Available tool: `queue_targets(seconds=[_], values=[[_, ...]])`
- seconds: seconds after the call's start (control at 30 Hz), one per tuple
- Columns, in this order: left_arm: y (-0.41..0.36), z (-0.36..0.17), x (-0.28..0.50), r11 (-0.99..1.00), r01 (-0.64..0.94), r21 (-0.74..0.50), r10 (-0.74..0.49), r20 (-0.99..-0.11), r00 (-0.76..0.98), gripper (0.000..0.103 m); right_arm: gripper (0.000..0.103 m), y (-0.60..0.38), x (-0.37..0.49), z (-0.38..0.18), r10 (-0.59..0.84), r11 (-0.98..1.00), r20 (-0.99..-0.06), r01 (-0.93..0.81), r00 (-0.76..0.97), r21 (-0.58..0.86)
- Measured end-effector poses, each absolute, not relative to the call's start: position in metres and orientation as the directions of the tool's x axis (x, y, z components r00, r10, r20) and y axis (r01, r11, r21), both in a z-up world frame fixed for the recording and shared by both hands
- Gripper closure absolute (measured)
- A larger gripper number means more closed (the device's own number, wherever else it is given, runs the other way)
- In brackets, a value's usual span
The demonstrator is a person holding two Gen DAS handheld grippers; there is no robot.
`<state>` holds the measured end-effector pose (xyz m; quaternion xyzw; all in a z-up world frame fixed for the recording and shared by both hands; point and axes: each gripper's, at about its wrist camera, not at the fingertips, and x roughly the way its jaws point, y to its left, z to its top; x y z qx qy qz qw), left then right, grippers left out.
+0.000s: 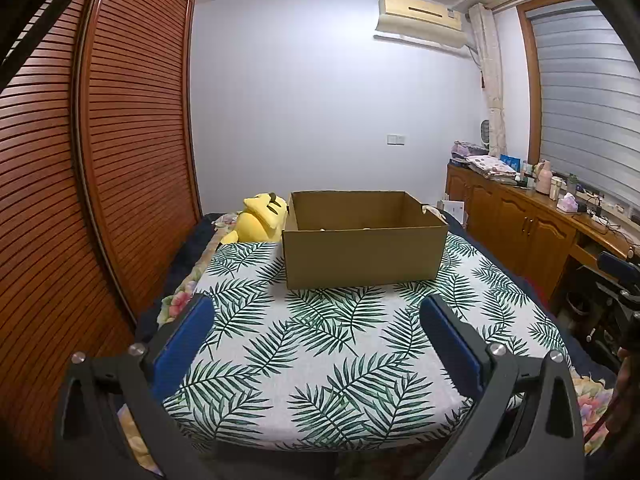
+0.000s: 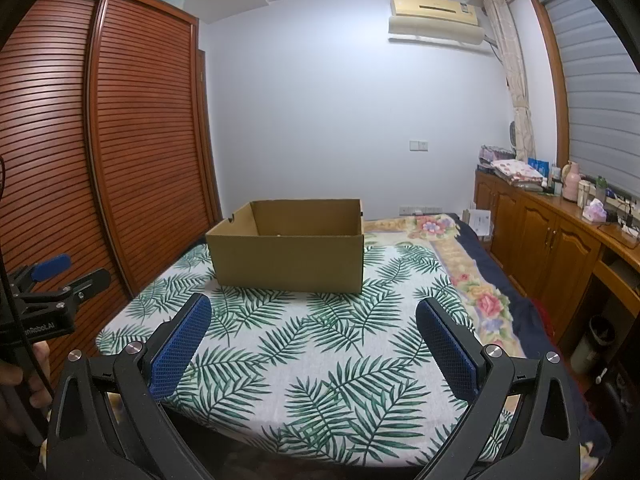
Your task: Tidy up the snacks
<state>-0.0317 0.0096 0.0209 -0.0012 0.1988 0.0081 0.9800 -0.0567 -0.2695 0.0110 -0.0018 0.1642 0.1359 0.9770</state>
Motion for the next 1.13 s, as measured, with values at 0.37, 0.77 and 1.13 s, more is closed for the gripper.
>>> queue_targets(seconds=[0.37, 0.77, 1.13], values=[[0.0098, 0.0209, -0.0324, 1.000, -0.015, 0.000, 0.014, -0.388, 0.921, 0.000, 0.000, -0.2690, -0.0566, 0.0112, 0.265, 0.963, -0.321, -0.266, 0.909, 0.041], [0.0105, 0.0208, -0.0321, 1.000, -0.015, -0.002, 0.013, -0.388, 0.921, 0.000, 0.000, -0.2693, -0.0565, 0.0110, 0.265, 0.963, -0.321, -0.266, 0.909, 0.041], [0.0108, 0.0225, -0.0305, 1.000, -0.014, -0.003, 0.012, -0.389, 0.921, 0.000, 0.000, -0.2694, -0.0566, 0.0108, 0.266, 0.963, -0.321, -0.267, 0.909, 0.042]])
